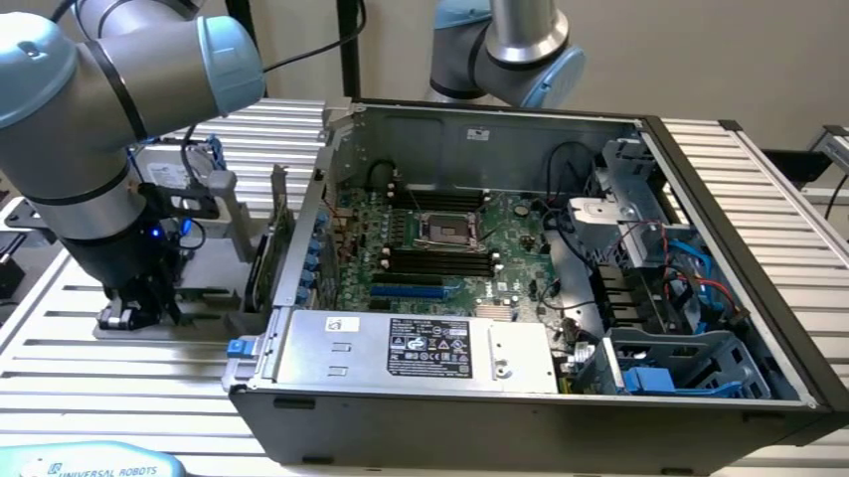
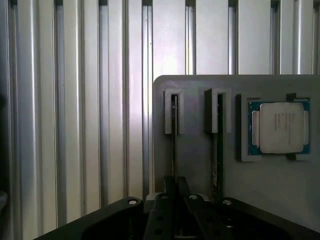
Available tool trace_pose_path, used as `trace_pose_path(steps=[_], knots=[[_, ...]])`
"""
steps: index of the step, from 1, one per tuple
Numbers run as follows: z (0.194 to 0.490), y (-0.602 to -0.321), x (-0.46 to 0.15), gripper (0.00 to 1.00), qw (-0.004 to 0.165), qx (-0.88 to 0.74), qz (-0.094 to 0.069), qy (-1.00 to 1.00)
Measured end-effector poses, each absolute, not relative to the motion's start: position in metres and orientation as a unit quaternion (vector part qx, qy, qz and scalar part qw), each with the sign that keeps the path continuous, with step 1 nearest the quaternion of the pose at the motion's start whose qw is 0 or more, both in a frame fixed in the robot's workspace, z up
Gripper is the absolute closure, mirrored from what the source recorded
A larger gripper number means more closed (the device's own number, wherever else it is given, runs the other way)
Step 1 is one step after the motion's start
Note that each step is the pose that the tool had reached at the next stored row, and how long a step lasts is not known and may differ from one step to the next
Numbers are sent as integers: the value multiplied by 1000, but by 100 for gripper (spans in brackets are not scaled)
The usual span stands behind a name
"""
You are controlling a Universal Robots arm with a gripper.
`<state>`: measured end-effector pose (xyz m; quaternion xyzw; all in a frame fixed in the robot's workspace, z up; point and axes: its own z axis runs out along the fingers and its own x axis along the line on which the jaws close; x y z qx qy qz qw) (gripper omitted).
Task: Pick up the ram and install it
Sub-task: 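Pick up the ram and move it above insertion slot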
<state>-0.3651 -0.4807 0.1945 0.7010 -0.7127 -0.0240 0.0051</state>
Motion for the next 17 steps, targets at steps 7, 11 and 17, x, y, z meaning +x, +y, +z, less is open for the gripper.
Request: trace_pose_path(steps=[7, 11, 17], knots=[[201, -481, -365, 87, 5, 701, -24, -713], [209, -481, -365, 87, 6, 701, -25, -713], [228, -481, -365, 87, 7, 701, -26, -713]])
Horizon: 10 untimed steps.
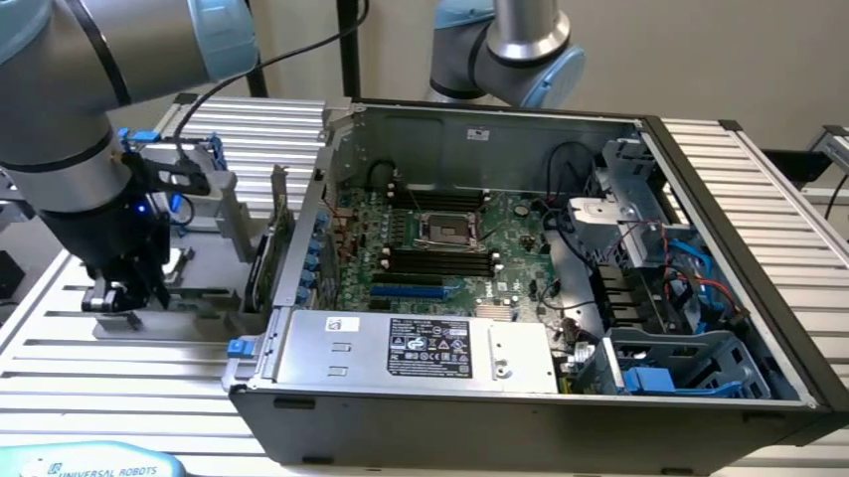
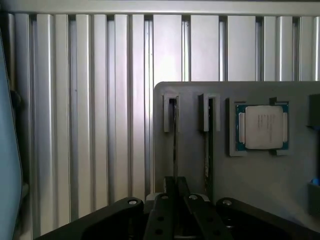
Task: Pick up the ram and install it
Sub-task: 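Pick up the ram and move it above insertion slot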
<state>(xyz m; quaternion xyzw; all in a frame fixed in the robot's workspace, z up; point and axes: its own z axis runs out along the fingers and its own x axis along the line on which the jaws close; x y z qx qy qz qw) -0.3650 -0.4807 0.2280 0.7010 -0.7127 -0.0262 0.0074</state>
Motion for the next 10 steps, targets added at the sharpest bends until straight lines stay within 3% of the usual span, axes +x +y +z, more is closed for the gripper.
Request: trace_pose_path(steps=[10], knots=[[273, -480, -362, 87, 9, 701, -28, -713]])
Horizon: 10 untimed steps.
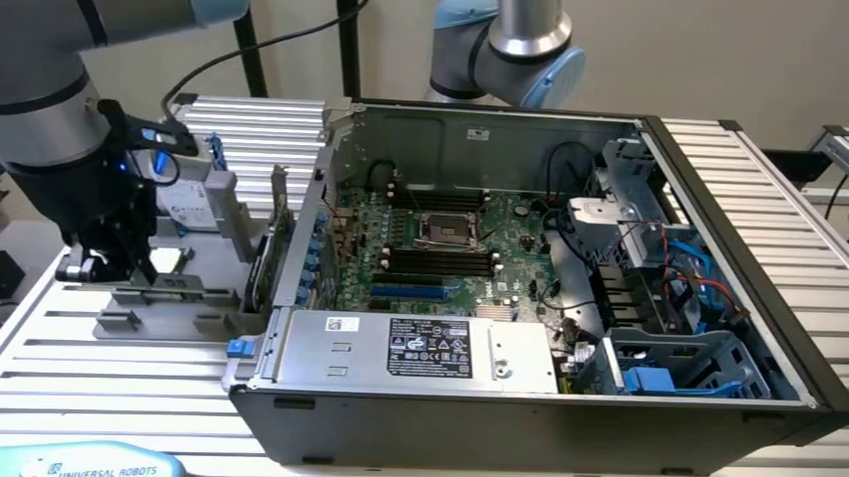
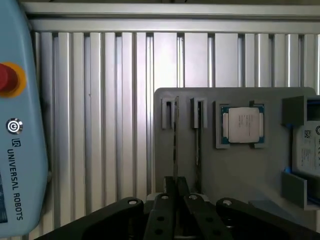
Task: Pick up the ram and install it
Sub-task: 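Pick up the ram and move it above insertion slot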
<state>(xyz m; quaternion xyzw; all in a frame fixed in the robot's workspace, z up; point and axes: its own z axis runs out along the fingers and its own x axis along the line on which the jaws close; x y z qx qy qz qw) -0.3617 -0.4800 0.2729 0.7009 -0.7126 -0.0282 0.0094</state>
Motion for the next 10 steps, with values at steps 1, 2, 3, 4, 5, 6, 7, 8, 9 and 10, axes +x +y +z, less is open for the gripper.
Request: trace_pose_path(steps=[1, 2, 3, 4, 5, 6, 7, 8, 9, 10], knots=[[277, -480, -361, 87, 10, 701, -28, -713], [282, -480, -360, 87, 10, 701, -28, -713], [287, -480, -359, 87, 10, 701, -29, -712], [291, -479, -358, 87, 10, 701, -29, -712], [296, -479, -357, 87, 10, 701, -29, -712], [300, -479, -355, 87, 10, 701, -29, -712], [305, -479, -354, 87, 10, 701, -29, -712], [309, -479, -353, 87, 10, 702, -29, -712], [314, -479, -351, 87, 10, 702, -29, -712], [318, -478, -349, 87, 10, 702, -29, -712]])
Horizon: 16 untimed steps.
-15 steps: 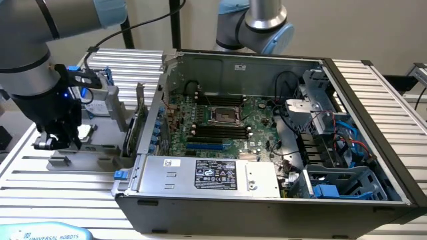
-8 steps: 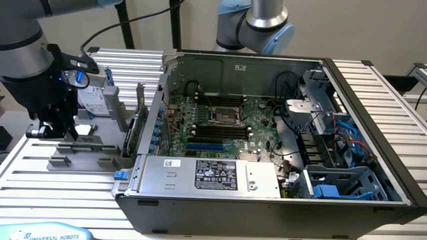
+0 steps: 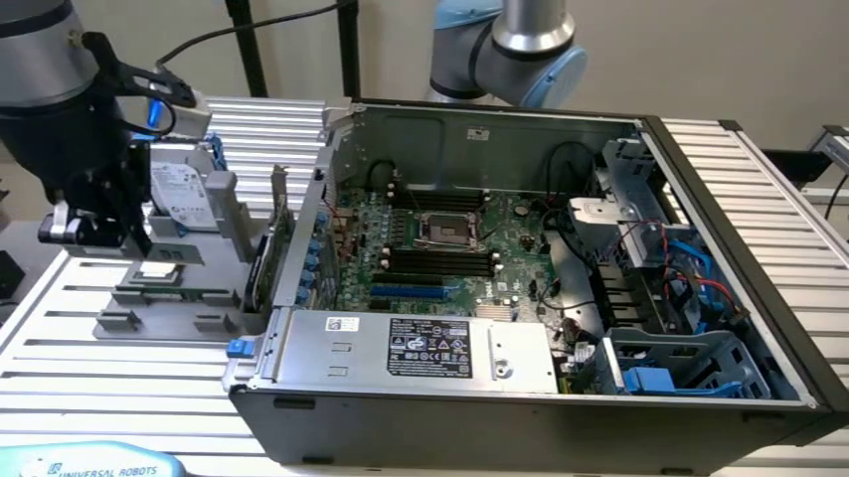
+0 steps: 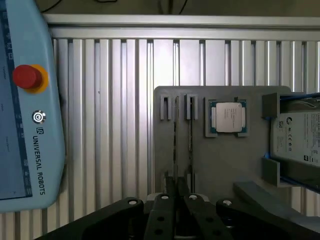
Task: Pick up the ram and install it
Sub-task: 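Pick up the ram and move it above insertion slot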
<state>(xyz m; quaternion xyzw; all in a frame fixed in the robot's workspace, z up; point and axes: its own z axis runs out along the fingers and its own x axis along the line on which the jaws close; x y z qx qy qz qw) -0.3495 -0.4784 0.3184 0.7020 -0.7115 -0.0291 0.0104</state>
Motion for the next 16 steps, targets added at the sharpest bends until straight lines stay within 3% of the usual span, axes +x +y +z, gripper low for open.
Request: trace_pose_path(steps=[16], knots=[[389, -474, -315, 87, 11, 705, -29, -709]])
